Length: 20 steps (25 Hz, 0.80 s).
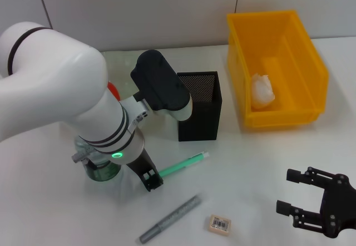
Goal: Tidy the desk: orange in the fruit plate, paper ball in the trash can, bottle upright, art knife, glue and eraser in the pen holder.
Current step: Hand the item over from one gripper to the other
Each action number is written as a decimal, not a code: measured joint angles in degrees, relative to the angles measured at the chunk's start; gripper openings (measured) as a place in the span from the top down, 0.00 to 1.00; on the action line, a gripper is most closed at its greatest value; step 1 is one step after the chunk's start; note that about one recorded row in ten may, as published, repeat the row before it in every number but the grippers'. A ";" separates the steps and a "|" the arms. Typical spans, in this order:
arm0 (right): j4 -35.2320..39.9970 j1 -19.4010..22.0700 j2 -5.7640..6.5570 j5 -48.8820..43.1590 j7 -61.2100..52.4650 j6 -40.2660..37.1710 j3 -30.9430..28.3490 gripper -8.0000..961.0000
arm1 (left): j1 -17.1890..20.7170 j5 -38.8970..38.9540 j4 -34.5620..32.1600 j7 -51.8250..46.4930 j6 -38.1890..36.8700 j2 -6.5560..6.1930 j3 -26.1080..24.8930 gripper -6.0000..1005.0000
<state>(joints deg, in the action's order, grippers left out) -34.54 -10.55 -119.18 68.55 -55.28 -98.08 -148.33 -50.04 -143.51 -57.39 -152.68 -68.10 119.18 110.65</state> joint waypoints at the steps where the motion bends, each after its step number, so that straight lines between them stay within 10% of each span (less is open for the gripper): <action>1: 0.00 0.00 0.00 0.00 -0.01 0.00 0.01 0.36 | 0.00 -0.18 0.00 -0.06 0.00 0.00 0.00 0.70; 20: 0.00 -0.07 0.00 0.10 -0.22 0.15 0.31 0.37 | -0.53 -0.27 0.00 0.41 -0.13 0.00 2.26 0.85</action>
<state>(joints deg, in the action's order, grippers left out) -34.54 -10.61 -119.18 68.65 -55.51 -97.93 -148.02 -50.57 -143.79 -57.39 -152.27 -68.22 119.18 112.91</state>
